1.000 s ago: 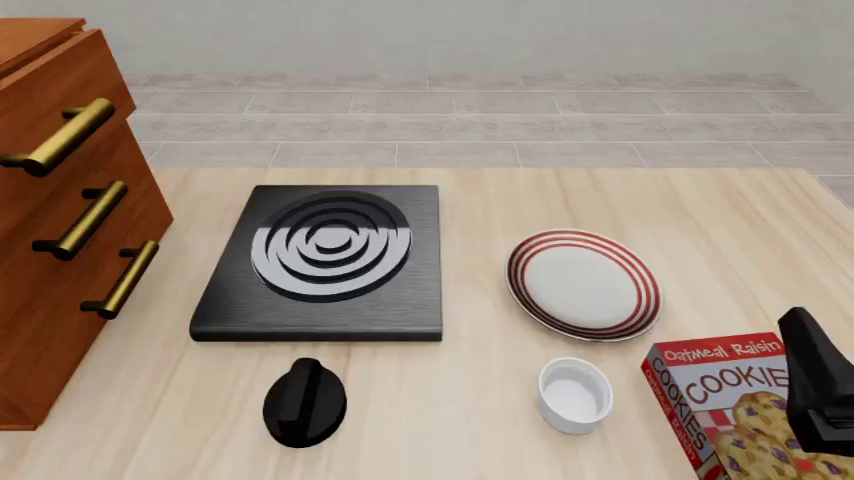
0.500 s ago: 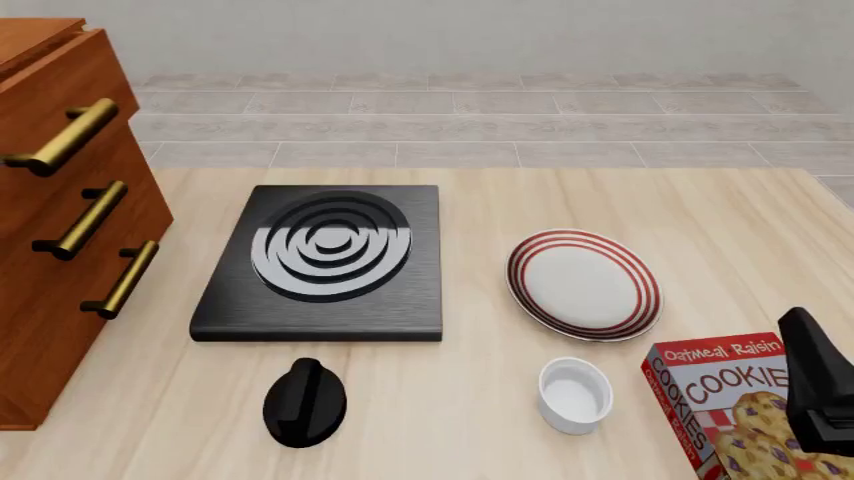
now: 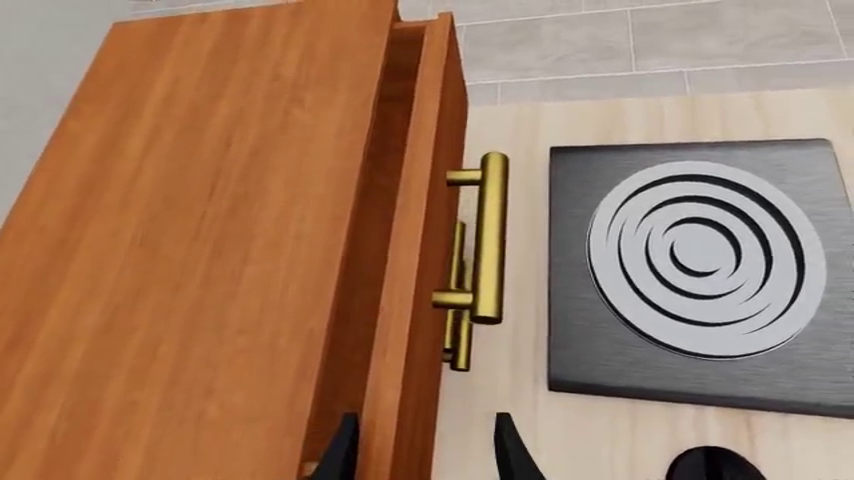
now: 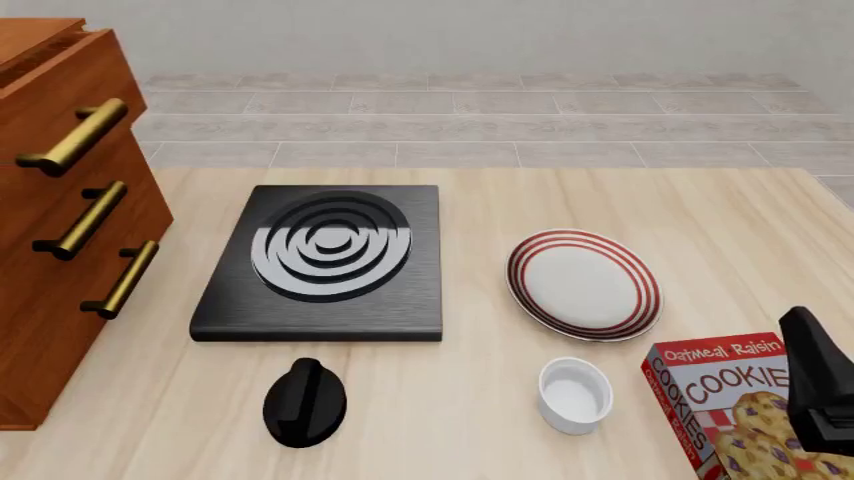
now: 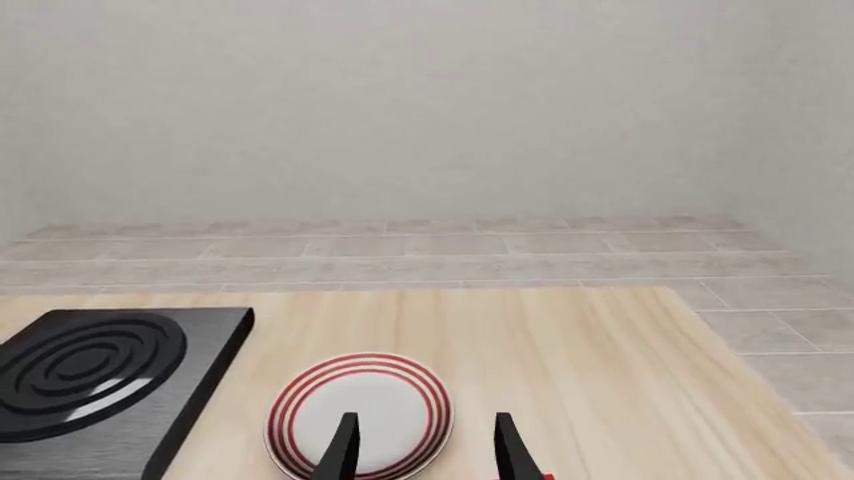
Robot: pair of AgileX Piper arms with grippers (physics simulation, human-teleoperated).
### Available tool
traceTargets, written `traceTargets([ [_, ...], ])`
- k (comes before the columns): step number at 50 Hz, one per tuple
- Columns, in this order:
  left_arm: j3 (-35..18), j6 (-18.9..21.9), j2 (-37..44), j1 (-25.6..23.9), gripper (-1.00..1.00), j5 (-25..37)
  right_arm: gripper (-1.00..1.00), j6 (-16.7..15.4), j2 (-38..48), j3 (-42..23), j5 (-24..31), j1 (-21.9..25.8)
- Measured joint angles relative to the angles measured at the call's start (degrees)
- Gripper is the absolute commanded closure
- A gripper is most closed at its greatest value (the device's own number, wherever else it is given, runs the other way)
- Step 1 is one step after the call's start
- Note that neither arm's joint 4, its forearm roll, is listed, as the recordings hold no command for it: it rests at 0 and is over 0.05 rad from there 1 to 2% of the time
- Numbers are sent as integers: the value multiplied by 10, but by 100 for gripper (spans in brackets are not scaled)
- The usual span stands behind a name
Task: Pick the akita bowl in the top layer of the wooden cabinet and place it on the plate.
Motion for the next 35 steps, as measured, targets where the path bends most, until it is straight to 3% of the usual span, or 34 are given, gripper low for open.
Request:
traceTargets([
  [35, -4, -16, 14, -20, -100, -2, -100, 7, 0, 3, -4, 0],
])
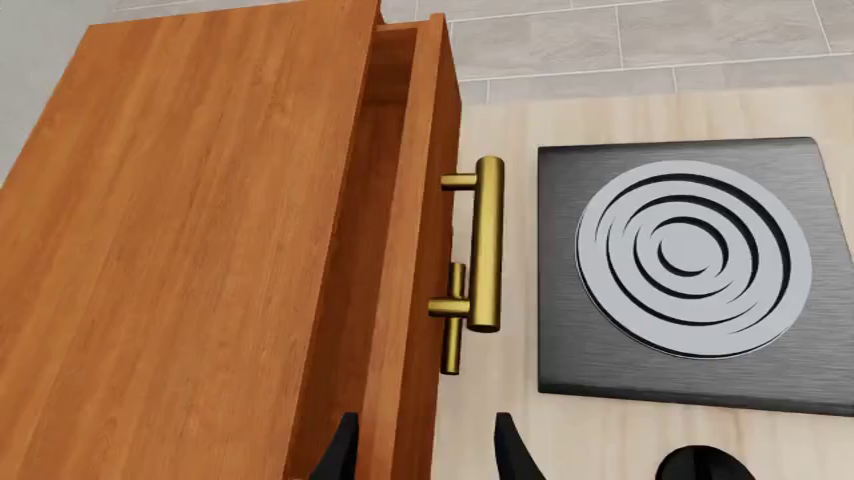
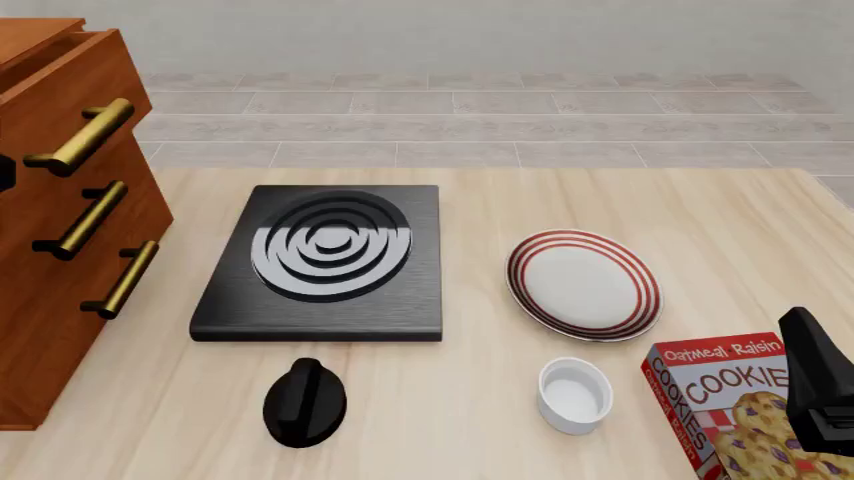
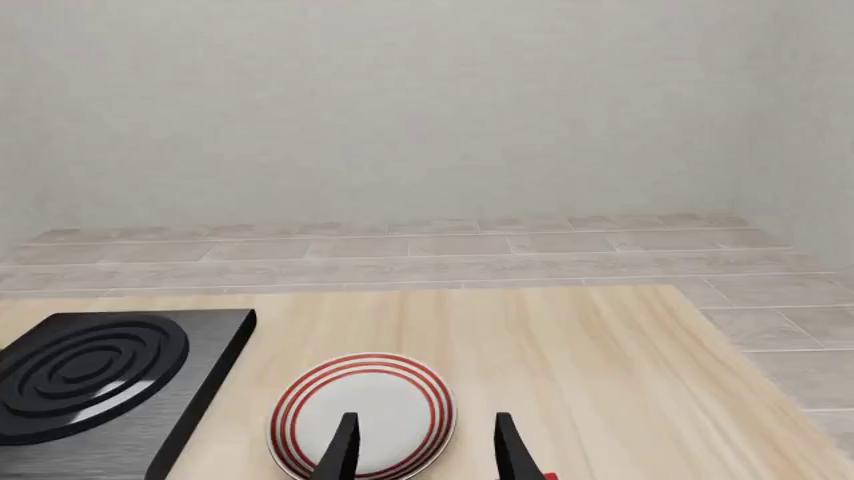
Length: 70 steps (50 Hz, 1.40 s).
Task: Pick the akita bowl in the top layer of the wooden cabinet and place it on the plate.
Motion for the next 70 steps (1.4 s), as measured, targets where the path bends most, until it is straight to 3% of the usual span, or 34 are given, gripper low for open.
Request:
traceTargets([
  [40, -20, -38, 33, -63, -100, 14, -100, 6, 0, 2, -2, -1],
  [70, -49, -32, 72, -104, -100, 46, -100, 5, 0, 1, -2, -1],
])
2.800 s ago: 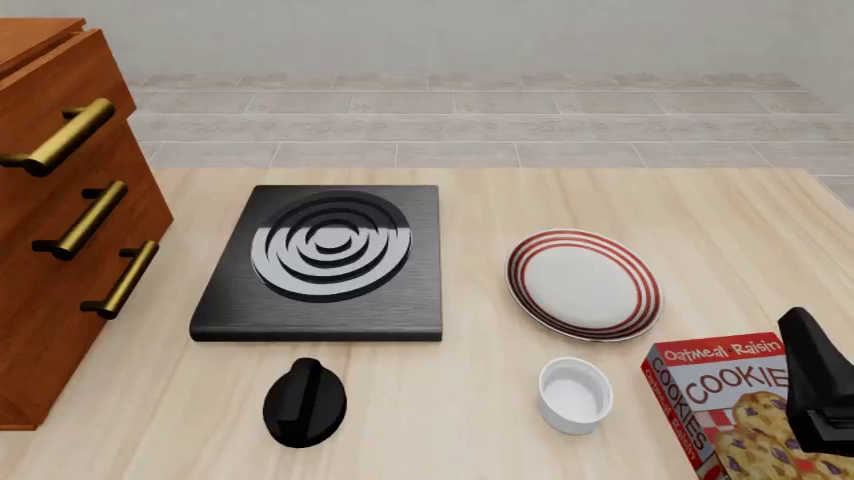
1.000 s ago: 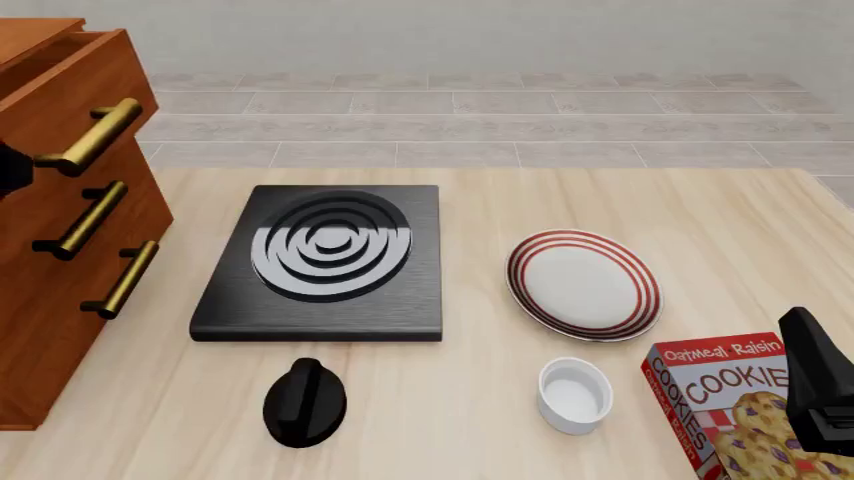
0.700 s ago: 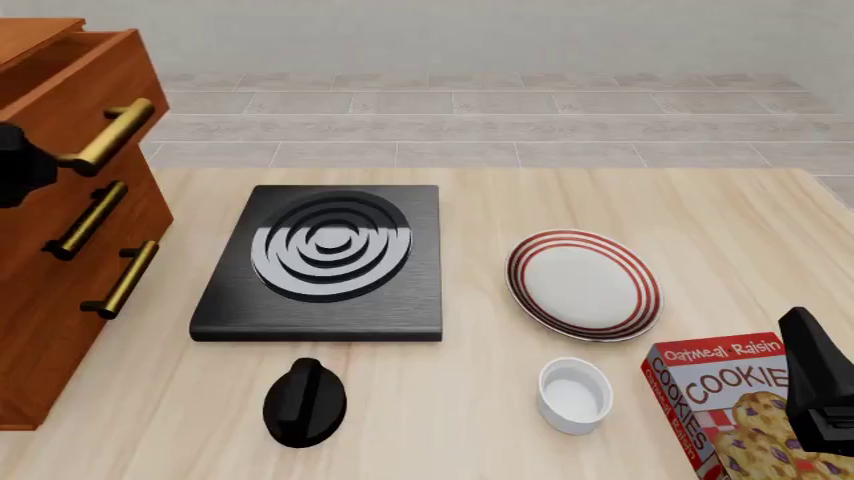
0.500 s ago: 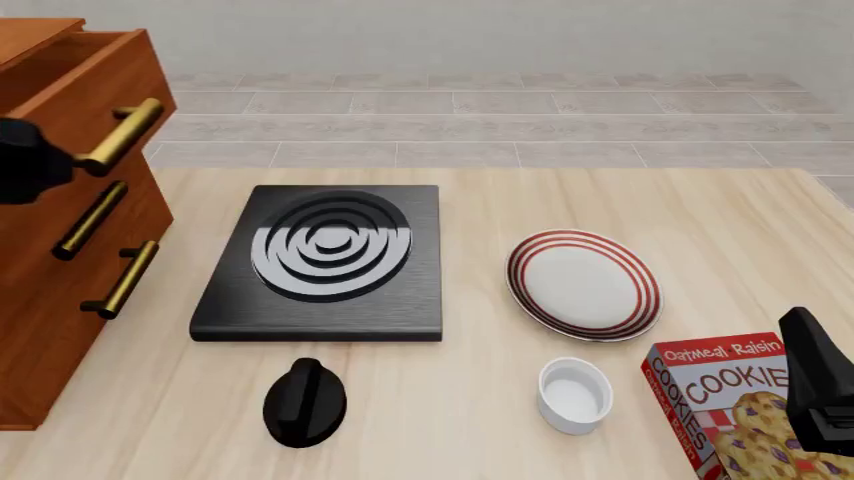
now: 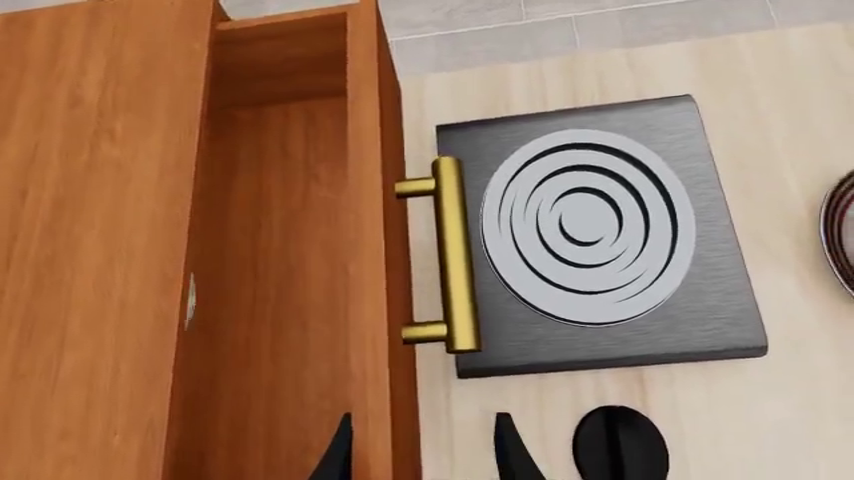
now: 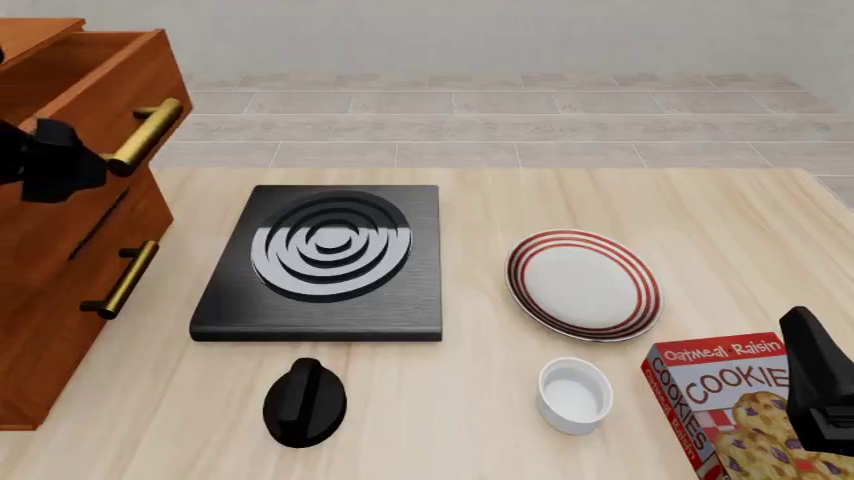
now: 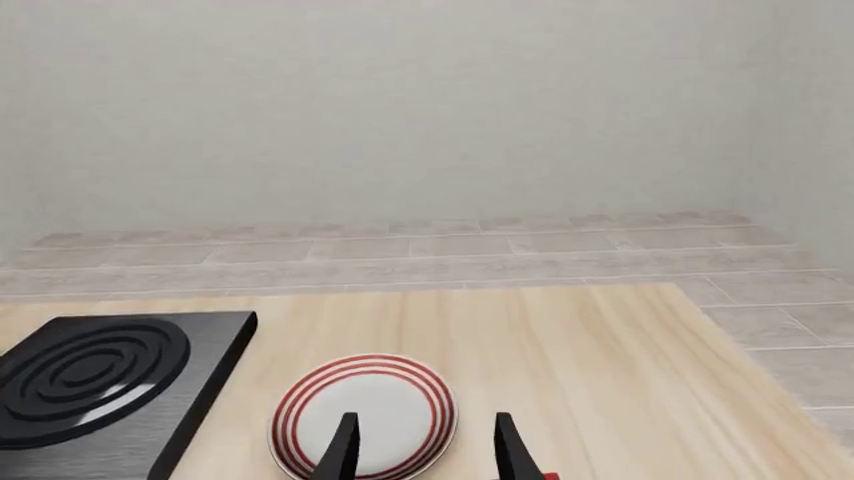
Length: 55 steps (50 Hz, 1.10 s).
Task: Pick the akita bowl in the top layer of the wooden cabinet and place it on the plate.
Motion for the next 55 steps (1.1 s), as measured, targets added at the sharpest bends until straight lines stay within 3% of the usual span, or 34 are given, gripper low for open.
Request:
traceTargets([
  [55, -30, -26, 58, -94, -100, 32, -100, 3, 0, 0, -2, 0],
])
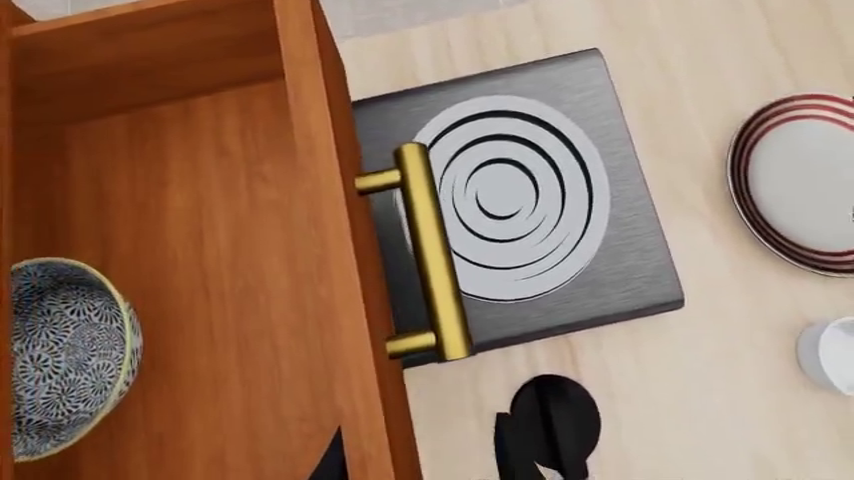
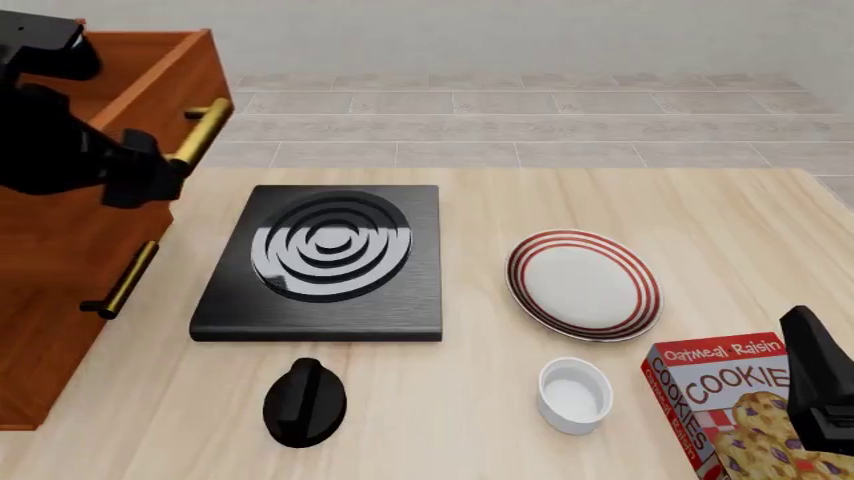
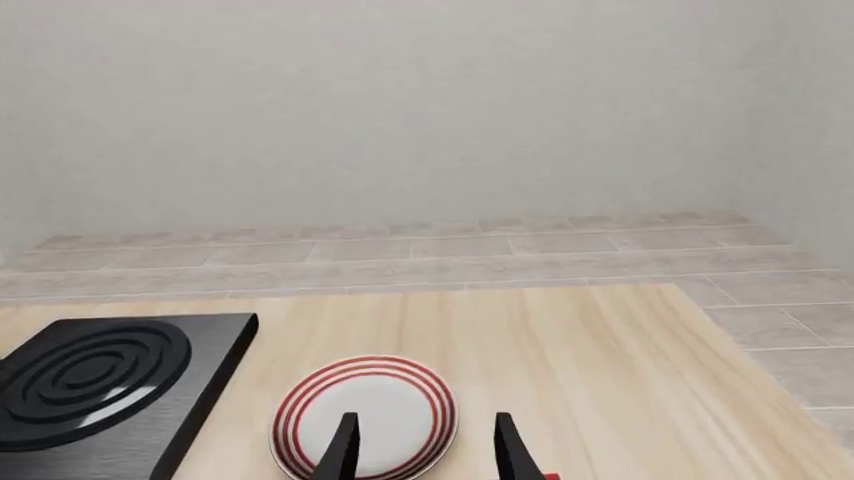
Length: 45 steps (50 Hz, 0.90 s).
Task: Pick the akita bowl in the top layer of the wooden cabinet and place it on the plate.
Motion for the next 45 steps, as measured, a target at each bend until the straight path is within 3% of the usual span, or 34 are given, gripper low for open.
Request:
traceTargets([
  [45, -75, -9, 49, -51, -100, 30, -100, -1, 0, -2, 0, -1],
])
